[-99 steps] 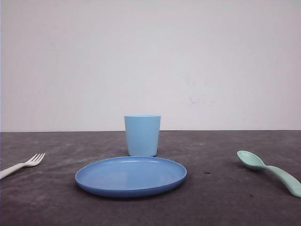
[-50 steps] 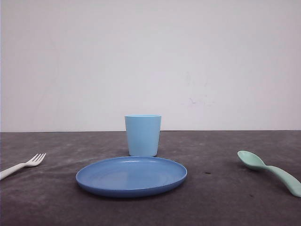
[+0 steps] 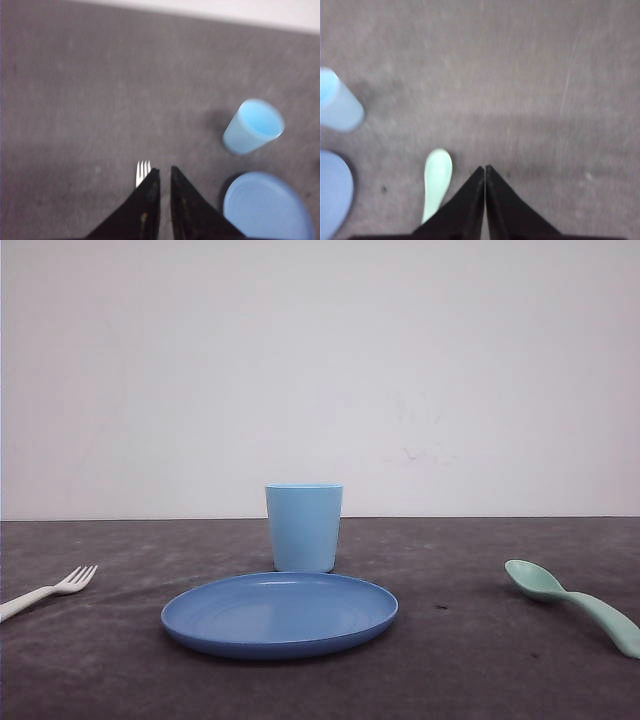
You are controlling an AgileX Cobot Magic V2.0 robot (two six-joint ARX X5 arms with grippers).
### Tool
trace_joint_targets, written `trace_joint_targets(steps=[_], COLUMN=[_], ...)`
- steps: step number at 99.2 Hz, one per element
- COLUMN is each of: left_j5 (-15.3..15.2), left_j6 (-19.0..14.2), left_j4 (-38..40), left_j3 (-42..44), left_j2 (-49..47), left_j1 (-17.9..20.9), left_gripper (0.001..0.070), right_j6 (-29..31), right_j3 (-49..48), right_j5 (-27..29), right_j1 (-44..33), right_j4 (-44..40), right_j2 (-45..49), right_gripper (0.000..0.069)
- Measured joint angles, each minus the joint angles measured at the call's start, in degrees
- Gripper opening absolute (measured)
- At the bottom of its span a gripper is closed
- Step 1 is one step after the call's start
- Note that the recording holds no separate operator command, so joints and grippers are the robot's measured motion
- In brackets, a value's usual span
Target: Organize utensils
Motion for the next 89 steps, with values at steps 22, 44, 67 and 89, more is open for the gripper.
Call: trace_joint_targets(steps=[22,44,67,89], left_j5=[-6.01,-6.12,-6.12,-6.12], left_j6=[1.49,1.95,1.95,1.95], left_j4=[0.13,0.22,0.33,0.39], left_j3=[0.00,0.00,0.00,0.00], left_j2=[4.74,6.78,6.78,6.82], left_j1=[-2.86,-2.86,-2.86,-2.86], left_gripper=[0.0013,0.0013,0.0088,0.0405], right_j6=[-1.07,-1.79,-2.25,-2.32], right_j3=[0.00,0.00,0.00,0.00], right_j5=[0.79,1.51,1.51,1.51], right_j1=[0.02,0.02,0.02,0.02], right_j4=[-0.48,-1.03,-1.03,-1.03], right_j2=[6.99,9.81,9.84,9.84], right_gripper=[0.0004,0.0004,0.0072,0.0506])
